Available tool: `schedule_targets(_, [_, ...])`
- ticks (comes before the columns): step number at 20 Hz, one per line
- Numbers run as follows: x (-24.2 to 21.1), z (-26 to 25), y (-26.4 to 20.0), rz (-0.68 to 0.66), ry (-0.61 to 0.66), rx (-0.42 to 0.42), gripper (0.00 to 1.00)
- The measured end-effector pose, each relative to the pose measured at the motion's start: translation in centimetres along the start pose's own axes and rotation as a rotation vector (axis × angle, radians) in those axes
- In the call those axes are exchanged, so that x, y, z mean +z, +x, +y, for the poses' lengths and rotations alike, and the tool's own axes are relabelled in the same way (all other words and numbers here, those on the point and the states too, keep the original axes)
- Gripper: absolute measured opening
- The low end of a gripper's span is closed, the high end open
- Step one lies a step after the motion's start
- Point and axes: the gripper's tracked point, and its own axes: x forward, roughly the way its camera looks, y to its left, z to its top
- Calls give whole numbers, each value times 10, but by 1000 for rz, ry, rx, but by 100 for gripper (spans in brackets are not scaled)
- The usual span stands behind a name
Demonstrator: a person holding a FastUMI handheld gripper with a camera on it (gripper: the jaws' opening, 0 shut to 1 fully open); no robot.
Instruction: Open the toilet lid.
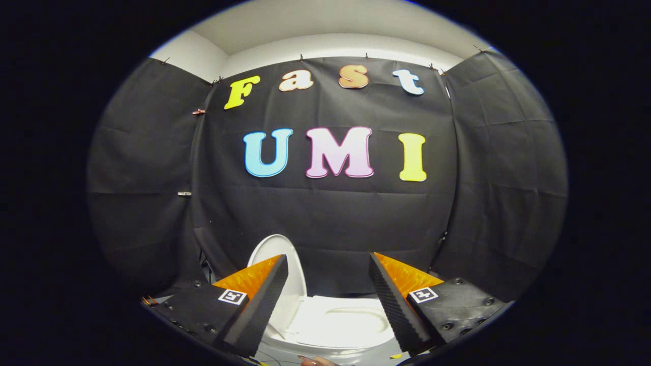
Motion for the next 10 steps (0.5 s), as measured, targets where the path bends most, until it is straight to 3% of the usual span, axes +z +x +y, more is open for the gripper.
schedule_targets(10, [21,-112,-58,-51,-26,-108,100])
